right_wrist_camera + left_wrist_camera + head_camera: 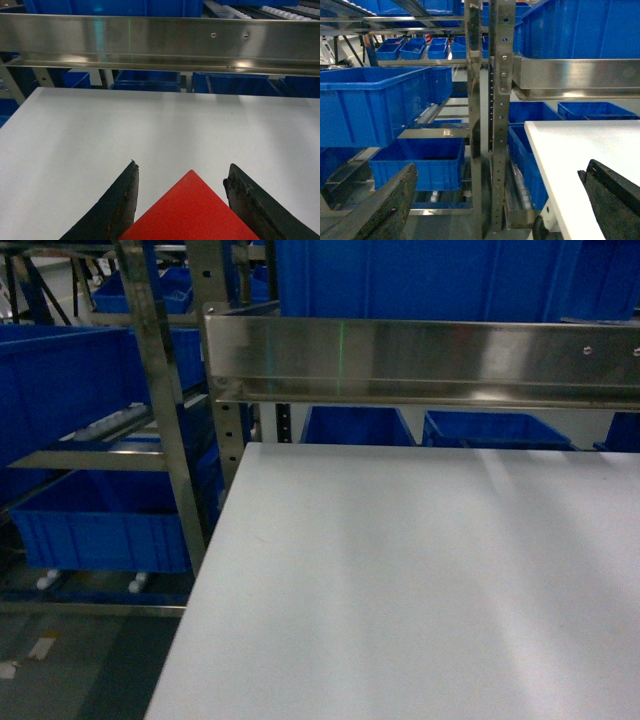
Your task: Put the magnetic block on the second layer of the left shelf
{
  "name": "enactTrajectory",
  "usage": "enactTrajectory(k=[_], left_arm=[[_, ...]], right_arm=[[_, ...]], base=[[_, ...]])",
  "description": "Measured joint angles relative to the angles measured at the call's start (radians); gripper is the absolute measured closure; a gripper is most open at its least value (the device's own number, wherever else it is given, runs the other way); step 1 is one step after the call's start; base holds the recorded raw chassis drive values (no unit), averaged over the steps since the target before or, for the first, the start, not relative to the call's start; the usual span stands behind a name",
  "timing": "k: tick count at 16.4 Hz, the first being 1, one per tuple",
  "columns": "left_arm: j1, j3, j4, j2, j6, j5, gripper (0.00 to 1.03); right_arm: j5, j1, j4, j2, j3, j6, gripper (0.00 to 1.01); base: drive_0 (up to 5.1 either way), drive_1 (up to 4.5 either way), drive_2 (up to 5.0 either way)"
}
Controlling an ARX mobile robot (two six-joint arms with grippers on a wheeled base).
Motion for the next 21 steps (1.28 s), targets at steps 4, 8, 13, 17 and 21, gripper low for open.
enactTrajectory(k=[4, 8, 13, 17, 21], left_arm=[[0.0, 0.0, -0.001, 0.0, 0.0, -0.001, 0.05], [0.0, 0.0, 0.0, 0.0, 0.0, -0.001, 0.05], [0.0, 0.0, 0.001, 0.0, 0.0, 0.0, 0.05], [0.0, 0.0, 0.001, 0.0, 0.0, 0.0, 0.05], [0.0, 0.0, 0.001, 0.0, 0.0, 0.0, 0.05]], right_arm=[[0.0, 0.0, 0.0, 0.0, 0.0, 0.0, 0.55], [0.0, 0.0, 0.0, 0.0, 0.0, 0.0, 0.55], [0.0, 0.0, 0.0, 0.0, 0.0, 0.0, 0.55], [0.0, 0.0, 0.001, 0.0, 0.0, 0.0, 0.55], [0.0, 0.0, -0.003, 0.0, 0.0, 0.0, 0.55]], base=[[-5.1, 2.37, 2.4], [-5.1, 2.37, 2.4], [-5.1, 2.37, 2.4], [-5.1, 2.37, 2.4], [-5.1, 2.37, 2.4]])
